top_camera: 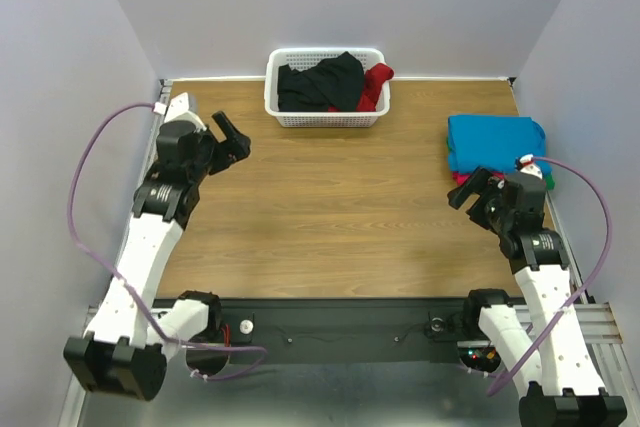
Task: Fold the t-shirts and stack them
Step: Grab the tshirt from the pile
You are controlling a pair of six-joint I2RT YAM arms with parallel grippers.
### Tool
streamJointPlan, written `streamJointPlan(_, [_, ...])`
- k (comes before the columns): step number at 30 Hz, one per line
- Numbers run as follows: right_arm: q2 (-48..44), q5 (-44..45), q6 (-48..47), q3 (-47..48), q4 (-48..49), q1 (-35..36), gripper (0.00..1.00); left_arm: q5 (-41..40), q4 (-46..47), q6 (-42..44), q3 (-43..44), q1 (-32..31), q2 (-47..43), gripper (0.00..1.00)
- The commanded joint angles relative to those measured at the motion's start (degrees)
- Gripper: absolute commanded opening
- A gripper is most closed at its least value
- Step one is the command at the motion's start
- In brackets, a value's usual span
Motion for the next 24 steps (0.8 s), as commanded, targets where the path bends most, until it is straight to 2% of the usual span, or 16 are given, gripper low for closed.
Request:
streamJointPlan(1, [1.46, -1.58, 0.68, 0.78, 3.38, -0.1, 1.0, 5.44, 8.46, -3.49, 6.36, -1.2, 8.52, 0.99])
streamJointPlan(5, [6.1, -7.47, 0.6, 1.13, 7.07, -0.1, 1.0, 2.47, 8.66, -2.19, 17.43, -6.29, 21.98, 0.99])
streamJointPlan(6, [6.73, -7.04, 0.59, 1.65, 7.25, -0.1, 1.0, 0.8, 7.95, -1.13, 24.33, -7.52, 28.27, 0.99])
streamJointPlan(9, [9.28, -5.54, 0.33, 1.83, 7.69, -0.1, 1.0, -0.88, 3.83, 2.04, 36.92, -9.55, 38.67, 0.99])
streamJointPlan(10, [9.72, -5.71, -0.02, 1.75, 8.04, -0.1, 1.0, -0.88, 2.16, 2.65, 46.97, -9.55, 46.28, 0.98])
streamJointPlan(12, [10.6, -6.59, -0.37, 1.31, 8.48, -0.1, 1.0, -0.88, -2.66, 4.84, 57.74, -9.64, 54.31, 0.98])
streamJointPlan(13, [10.86, -6.85, -0.55, 0.78, 8.83, -0.1, 1.0, -0.88, -4.25, 5.81, 69.2, -9.73, 62.62, 0.99])
streamJointPlan(14, [11.13, -7.64, -1.16, 0.52, 9.53, -0.1, 1.0, -0.71, -7.49, 6.69, 75.05, -9.73, 66.7, 0.99])
streamJointPlan(15, [11.65, -7.82, -1.42, 0.43, 9.71, -0.1, 1.0, -0.27, -9.0, 6.87, 85.55, -9.64, 73.96, 0.99])
streamJointPlan(16, [12.01, -7.48, -1.08, 0.43, 9.71, -0.1, 1.0, 0.6, -9.36, 7.22, 88.96, -9.73, 76.73, 0.99])
streamJointPlan(17, [12.27, -7.73, -0.9, 0.51, 9.89, -0.1, 1.0, 1.48, -6.84, 7.57, 90.22, -9.82, 78.5, 0.99])
streamJointPlan(19, [12.89, -8.0, -0.55, 0.34, 10.24, -0.1, 1.0, 3.59, 0.09, 7.75, 83.58, -9.82, 78.61, 0.99])
streamJointPlan(20, [12.97, -8.43, -0.81, 0.25, 10.5, -0.1, 1.0, 4.03, 8.48, 7.41, 79.81, -9.9, 77.83, 0.99])
streamJointPlan(21, [13.24, -8.87, -0.9, 0.25, 10.59, -0.1, 1.0, 5.08, 12.56, 7.14, 73.42, -10.17, 76.69, 0.99])
streamJointPlan(23, [13.59, -9.05, -0.99, -0.01, 10.77, -0.1, 1.0, 5.62, 17.86, 6.53, 71.51, -10.61, 77.55, 0.99])
streamJointPlan(24, [13.5, -9.23, -1.07, -0.27, 10.86, -0.1, 1.0, 5.1, 19.53, 6.09, 73.77, -11.04, 80.25, 0.99])
